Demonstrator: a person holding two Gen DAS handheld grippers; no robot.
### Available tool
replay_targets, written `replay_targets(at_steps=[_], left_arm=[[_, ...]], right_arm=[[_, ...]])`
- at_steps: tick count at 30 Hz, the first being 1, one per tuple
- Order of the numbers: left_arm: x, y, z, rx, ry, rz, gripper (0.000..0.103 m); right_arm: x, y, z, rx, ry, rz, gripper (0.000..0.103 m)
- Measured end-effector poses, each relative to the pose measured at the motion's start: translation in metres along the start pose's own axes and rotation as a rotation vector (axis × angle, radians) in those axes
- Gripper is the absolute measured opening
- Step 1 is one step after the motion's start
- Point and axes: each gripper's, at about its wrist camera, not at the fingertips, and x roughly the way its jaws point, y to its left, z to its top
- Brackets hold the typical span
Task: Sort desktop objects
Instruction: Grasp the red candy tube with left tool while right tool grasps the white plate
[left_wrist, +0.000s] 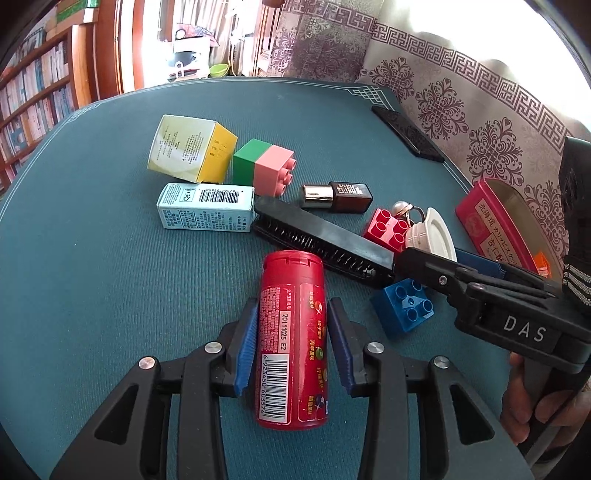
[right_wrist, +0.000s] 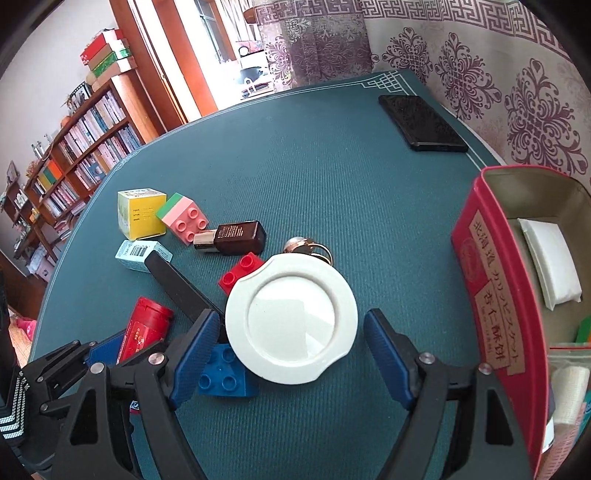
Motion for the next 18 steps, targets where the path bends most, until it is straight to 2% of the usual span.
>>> replay_targets(at_steps=[1,2,4,11,18], left_arm=[[0.000,0.000,0.000,-0.001,-0.002,-0.002,0.040],[0.000,0.001,0.000,-0.003,-0.003,-0.004,0.040],[-0.001,0.002,-0.001,-0.009,-0.010,0.003,0.037],[-0.014,-0.007,-0.002,-0.014,-0.065,0.018,0.037],[-0.021,-0.012,-0.004,-0.010,-0.082,0.010,0.037]], right_arm=[[0.000,0.000,-0.001,-0.003,-0.002,0.002,0.072],[0.000,0.000,-0.002,-0.006,0.002,0.002,0.070],[-0.001,0.001,-0.004,-0.009,-0.004,0.004,0.070],[-0.017,0.004,-0.015,-0.020,-0.031,0.006,0.070],[-0.044,0.005,-0.023,-0.010,-0.079,0.013,0.070]])
